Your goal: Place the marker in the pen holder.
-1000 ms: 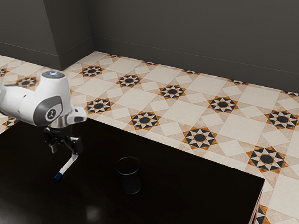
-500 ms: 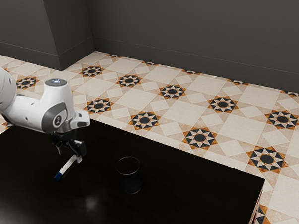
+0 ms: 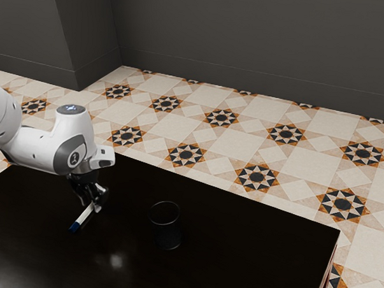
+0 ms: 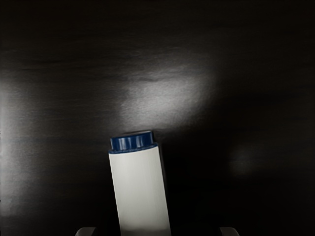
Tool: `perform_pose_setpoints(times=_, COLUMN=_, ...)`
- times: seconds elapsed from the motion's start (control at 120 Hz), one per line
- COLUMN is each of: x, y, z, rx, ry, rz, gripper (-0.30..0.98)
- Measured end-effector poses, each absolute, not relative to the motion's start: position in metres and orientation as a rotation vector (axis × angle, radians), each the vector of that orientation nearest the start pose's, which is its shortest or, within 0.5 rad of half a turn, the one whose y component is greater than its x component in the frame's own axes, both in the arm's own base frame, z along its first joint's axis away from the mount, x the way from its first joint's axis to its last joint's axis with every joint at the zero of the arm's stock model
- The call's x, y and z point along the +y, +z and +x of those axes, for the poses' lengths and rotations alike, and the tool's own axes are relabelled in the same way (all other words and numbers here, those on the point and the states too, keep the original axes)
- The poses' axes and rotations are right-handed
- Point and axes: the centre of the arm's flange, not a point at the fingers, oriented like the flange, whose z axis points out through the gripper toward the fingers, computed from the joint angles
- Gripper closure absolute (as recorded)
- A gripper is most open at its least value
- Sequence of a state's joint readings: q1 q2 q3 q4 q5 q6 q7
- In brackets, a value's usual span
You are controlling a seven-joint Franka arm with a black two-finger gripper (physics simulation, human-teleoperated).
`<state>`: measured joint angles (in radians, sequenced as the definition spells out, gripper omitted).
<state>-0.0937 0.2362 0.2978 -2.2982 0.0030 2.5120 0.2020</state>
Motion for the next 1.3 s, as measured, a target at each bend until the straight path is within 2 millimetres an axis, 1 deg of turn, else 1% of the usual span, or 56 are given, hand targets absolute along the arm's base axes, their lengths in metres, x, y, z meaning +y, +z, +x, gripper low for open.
perform_pose_setpoints(times=0.142, x=0.108, y=0.25, z=0.517, rx=0.023, ry=0.036, rz=-3.075, gripper=0.56)
perform_pose_setpoints(times=0.25, x=0.108, y=0.249, z=0.516, rx=0.03, ry=0.038, rz=-3.074, gripper=0.62)
perform_pose_setpoints(times=0.475, x=0.108, y=0.244, z=0.516, rx=0.04, ry=0.049, rz=-3.07, gripper=0.67)
perform_pose_setpoints(times=0.642, x=0.106, y=0.25, z=0.518, rx=0.048, ry=0.025, rz=-3.068, gripper=0.7)
perform_pose_setpoints(times=0.675, x=0.105, y=0.256, z=0.52, rx=0.051, ry=-0.001, rz=-3.068, gripper=0.7)
perform_pose_setpoints(times=0.725, x=0.097, y=0.274, z=0.525, rx=0.073, ry=-0.069, rz=-3.069, gripper=0.71)
perform_pose_setpoints(times=0.775, x=0.084, y=0.302, z=0.533, rx=0.109, ry=-0.184, rz=-3.066, gripper=0.71)
perform_pose_setpoints(times=0.833, x=0.067, y=0.341, z=0.54, rx=0.151, ry=-0.354, rz=-3.051, gripper=0.72)
perform_pose_setpoints(times=0.883, x=0.055, y=0.369, z=0.544, rx=0.182, ry=-0.492, rz=-3.03, gripper=0.72)
perform_pose_setpoints(times=0.933, x=0.043, y=0.393, z=0.546, rx=0.213, ry=-0.624, rz=-3.002, gripper=0.72)
perform_pose_setpoints(times=0.975, x=0.033, y=0.407, z=0.549, rx=0.237, ry=-0.725, rz=-2.975, gripper=0.72)
perform_pose_setpoints(times=1.092, x=0.006, y=0.425, z=0.555, rx=0.301, ry=-0.97, rz=-2.894, gripper=0.72)
perform_pose_setpoints(times=1.208, x=-0.022, y=0.427, z=0.561, rx=0.356, ry=-1.146, rz=-2.832, gripper=0.72)
perform_pose_setpoints(times=1.3, x=-0.047, y=0.428, z=0.56, rx=0.406, ry=-1.247, rz=-2.802, gripper=0.72)
